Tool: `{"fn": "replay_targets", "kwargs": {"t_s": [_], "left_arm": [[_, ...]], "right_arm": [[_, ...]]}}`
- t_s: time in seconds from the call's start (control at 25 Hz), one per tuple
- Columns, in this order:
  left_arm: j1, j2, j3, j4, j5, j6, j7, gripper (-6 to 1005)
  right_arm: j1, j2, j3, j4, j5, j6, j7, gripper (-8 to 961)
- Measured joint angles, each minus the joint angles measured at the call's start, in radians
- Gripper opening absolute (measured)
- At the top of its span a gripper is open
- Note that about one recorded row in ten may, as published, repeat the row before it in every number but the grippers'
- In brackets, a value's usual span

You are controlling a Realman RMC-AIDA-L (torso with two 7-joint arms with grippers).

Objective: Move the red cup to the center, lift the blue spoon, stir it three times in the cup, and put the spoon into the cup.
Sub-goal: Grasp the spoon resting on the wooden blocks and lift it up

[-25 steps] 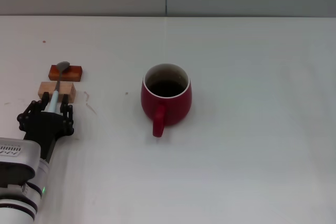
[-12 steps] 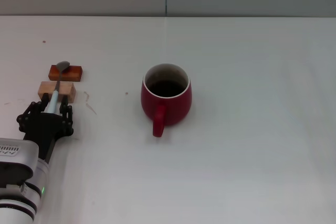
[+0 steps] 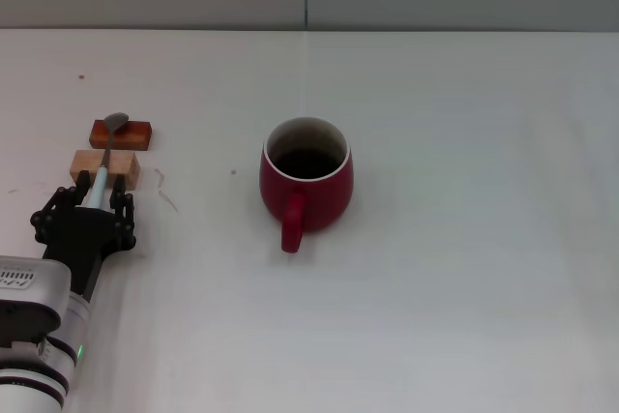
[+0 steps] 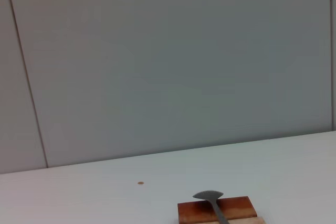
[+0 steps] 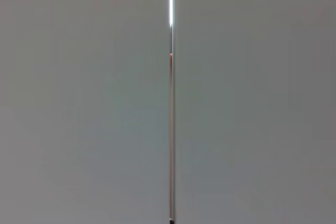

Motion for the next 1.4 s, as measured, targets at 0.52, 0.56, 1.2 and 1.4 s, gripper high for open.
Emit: {"fn": "replay_targets", "kwargs": {"t_s": [0.52, 0.56, 1.2, 1.4], "left_arm": [[0.003, 0.000, 0.001, 0.003, 0.001, 0.002, 0.000, 366], [0.003, 0.000, 0.001, 0.004, 0.001, 0.003, 0.000, 363], [0.000, 0.000, 0.002, 0.003, 0.001, 0.006, 0.000, 273], [0.001, 0.000, 0.000, 0.004, 0.001, 0.006, 0.000, 274]], "right_arm": [[-0.001, 0.008, -0.014, -0.004, 0.000, -0.003, 0.000, 647], [-0.001, 0.009, -0.014, -0.004, 0.000, -0.003, 0.000, 647], [-0.006, 0.011, -0.014, -0.005, 0.000, -0.004, 0.000, 646], [-0.006, 0.011, -0.014, -0.005, 0.000, -0.004, 0.000, 646]]}}
